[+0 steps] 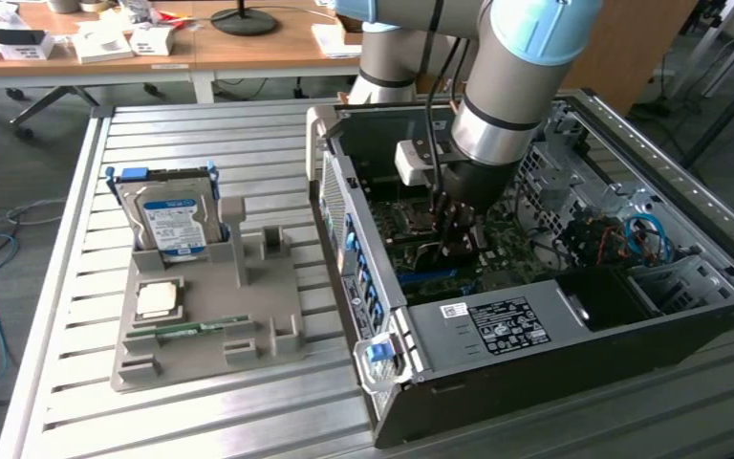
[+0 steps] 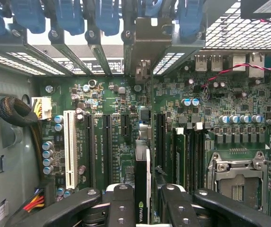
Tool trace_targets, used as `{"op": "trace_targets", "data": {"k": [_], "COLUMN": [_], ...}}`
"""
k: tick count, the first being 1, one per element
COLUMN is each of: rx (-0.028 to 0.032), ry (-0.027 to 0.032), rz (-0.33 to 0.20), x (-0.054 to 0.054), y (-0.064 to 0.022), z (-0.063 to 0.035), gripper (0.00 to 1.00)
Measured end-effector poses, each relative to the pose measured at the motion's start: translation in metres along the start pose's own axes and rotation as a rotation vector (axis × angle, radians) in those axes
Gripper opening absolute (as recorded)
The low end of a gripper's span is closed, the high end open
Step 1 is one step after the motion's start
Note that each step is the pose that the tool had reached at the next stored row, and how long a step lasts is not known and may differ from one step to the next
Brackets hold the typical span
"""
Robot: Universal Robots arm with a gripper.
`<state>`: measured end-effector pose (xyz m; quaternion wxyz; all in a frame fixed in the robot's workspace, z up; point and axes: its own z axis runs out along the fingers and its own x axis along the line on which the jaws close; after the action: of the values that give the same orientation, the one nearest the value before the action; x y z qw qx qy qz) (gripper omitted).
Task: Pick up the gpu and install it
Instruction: 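Insert the gpu into the slot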
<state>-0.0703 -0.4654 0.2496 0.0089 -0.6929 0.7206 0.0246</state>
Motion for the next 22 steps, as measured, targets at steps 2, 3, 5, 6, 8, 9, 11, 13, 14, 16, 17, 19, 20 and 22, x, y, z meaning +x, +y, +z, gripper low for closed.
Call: {"op": "trace_targets", "data": {"k": [2, 3, 5, 6, 8, 9, 11, 13, 14, 16, 17, 19, 20, 22], "rx": [0.0000, 0.0000, 0.0001, 0.0000, 0.0000, 0.0000, 0.0000, 0.0000, 0.0000, 0.0000, 0.0000, 0.0000, 0.0000, 0.0000], "ry": [0.0000, 0.0000, 0.0000, 0.0000, 0.0000, 0.0000, 0.0001, -0.0001, 0.0000, 0.0001, 0.0001, 0.0000, 0.0000, 0.0000], "rz": [0.000, 0.000, 0.000, 0.000, 0.000, 0.000, 0.000, 0.000, 0.000, 0.000, 0.000, 0.000, 0.000, 0.000], "x": [0.0000, 0.0000, 0.0000, 0.0000, 0.0000, 0.0000, 0.0000, 0.0001, 0.0001, 0.0001, 0.0001, 0.0000, 0.0001, 0.0000], "y": [0.0000, 0.0000, 0.0000, 0.0000, 0.0000, 0.0000, 0.0000, 0.0000, 0.0000, 0.0000, 0.0000, 0.0000, 0.0000, 0.0000], "z": [0.0000, 0.0000, 0.0000, 0.0000, 0.0000, 0.0000, 0.0002, 0.0009, 0.0008, 0.0008, 0.0008, 0.0009, 0.0009, 0.0009], "gripper": [0.26, 0.26, 0.26, 0.26, 0.26, 0.26, 0.26, 0.26, 0.26, 0.26, 0.26, 0.26, 0.26, 0.26]}}
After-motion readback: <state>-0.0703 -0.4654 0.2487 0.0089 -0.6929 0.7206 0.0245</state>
